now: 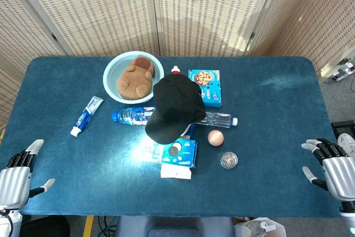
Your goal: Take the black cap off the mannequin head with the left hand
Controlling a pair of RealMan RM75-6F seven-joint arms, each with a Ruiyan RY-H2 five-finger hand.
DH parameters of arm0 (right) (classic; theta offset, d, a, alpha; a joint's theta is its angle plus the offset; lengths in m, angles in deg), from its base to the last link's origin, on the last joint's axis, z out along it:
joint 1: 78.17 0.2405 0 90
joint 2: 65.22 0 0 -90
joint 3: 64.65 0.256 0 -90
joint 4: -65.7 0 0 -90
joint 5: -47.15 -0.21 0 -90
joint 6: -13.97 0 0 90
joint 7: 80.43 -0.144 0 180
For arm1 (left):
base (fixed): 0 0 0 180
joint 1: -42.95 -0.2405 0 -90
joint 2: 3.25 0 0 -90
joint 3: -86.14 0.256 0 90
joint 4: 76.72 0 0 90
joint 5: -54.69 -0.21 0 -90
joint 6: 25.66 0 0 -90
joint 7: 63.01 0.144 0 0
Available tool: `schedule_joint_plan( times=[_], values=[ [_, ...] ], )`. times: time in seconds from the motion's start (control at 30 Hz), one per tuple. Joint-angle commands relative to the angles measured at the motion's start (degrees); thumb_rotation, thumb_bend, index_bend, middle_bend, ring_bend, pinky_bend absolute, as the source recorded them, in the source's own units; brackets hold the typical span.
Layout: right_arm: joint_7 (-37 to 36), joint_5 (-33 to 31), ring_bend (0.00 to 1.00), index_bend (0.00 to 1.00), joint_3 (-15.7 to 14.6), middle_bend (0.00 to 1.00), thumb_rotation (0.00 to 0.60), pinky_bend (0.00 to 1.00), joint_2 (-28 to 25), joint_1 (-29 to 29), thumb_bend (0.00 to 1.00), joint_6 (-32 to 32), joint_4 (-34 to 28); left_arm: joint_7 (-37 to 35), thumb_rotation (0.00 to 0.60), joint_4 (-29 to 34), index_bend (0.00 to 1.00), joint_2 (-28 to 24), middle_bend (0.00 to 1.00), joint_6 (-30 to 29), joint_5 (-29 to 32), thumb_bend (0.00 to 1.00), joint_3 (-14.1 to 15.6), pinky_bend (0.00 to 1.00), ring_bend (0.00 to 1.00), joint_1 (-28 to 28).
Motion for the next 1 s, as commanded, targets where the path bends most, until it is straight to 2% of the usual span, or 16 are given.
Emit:
schedule_joint_plan(
  times=[0.03, 0.17, 0.3, 0.4, 0.5, 0.57, 0.63, 0.67, 0.83, 1.0],
  values=[
    [0.0, 0.0, 0.19, 0.33, 0.1, 0.28, 0.600, 0.29, -0.1, 0.0, 0.29, 0.0, 0.0, -0.2, 0.600, 0.0, 0.09, -0.1, 0.13, 0.2, -0.1, 0.08, -0.1, 0.19, 0.18, 0.2],
    [0.0, -0.1, 0.19, 0.33, 0.3, 0.28, 0.600, 0.29, -0.4, 0.1, 0.29, -0.2, -0.2, -1.2, 0.600, -0.4, 0.10, -0.2, 0.13, 0.8, -0.8, 0.08, -0.2, 0.19, 0.23, 0.9],
    [0.2, 0.1, 0.19, 0.33, 0.4, 0.28, 0.600, 0.29, -0.8, 0.0, 0.29, -0.6, -0.5, -3.9, 0.600, -0.9, 0.11, -0.8, 0.24, 2.8, -2.1, 0.08, -0.2, 0.25, 0.35, 2.5],
    [0.3, 0.1, 0.19, 0.33, 0.4, 0.28, 0.600, 0.29, -1.0, -0.1, 0.29, -0.7, -0.8, -6.5, 0.600, -1.4, 0.13, -1.3, 0.38, 5.0, -2.8, 0.08, -0.1, 0.37, 0.49, 3.9],
    [0.4, 0.2, 0.19, 0.33, 0.3, 0.28, 0.600, 0.29, -1.2, -0.2, 0.29, -0.9, -1.0, -9.4, 0.600, -2.5, 0.15, -0.9, 0.49, 7.2, -4.2, 0.08, -0.3, 0.56, 0.60, 6.2],
    [0.4, 0.4, 0.19, 0.33, 0.2, 0.28, 0.600, 0.29, -1.3, -0.3, 0.29, -1.0, -1.1, -10.5, 0.600, -3.8, 0.16, -0.2, 0.61, 8.0, -5.6, 0.08, -0.6, 0.77, 0.70, 7.5],
    [0.5, 0.6, 0.19, 0.33, 0.2, 0.28, 0.600, 0.29, -1.3, -0.4, 0.29, -1.2, -1.3, -12.0, 0.600, -5.5, 0.17, 1.3, 0.70, 8.9, -7.0, 0.08, -0.9, 0.93, 0.78, 9.2],
    [0.5, 0.6, 0.19, 0.33, 0.2, 0.28, 0.600, 0.29, -1.3, -0.4, 0.29, -1.2, -1.3, -12.5, 0.600, -6.4, 0.17, 2.1, 0.73, 9.2, -7.5, 0.08, -1.1, 0.97, 0.81, 9.9],
    [0.8, 0.8, 0.19, 0.33, 0.0, 0.28, 0.600, 0.29, -1.5, -0.7, 0.29, -1.5, -1.7, -13.6, 0.600, -9.7, 0.16, 6.9, 0.88, 12.2, -8.6, 0.08, -1.9, 1.00, 0.95, 13.9],
    [1.0, 0.8, 0.19, 0.33, -0.2, 0.28, 0.600, 0.29, -1.6, -1.1, 0.29, -1.8, -1.9, -11.0, 0.600, -11.4, 0.16, 11.6, 0.96, 15.6, -7.5, 0.08, -3.5, 1.00, 1.00, 17.7]
  ],
)
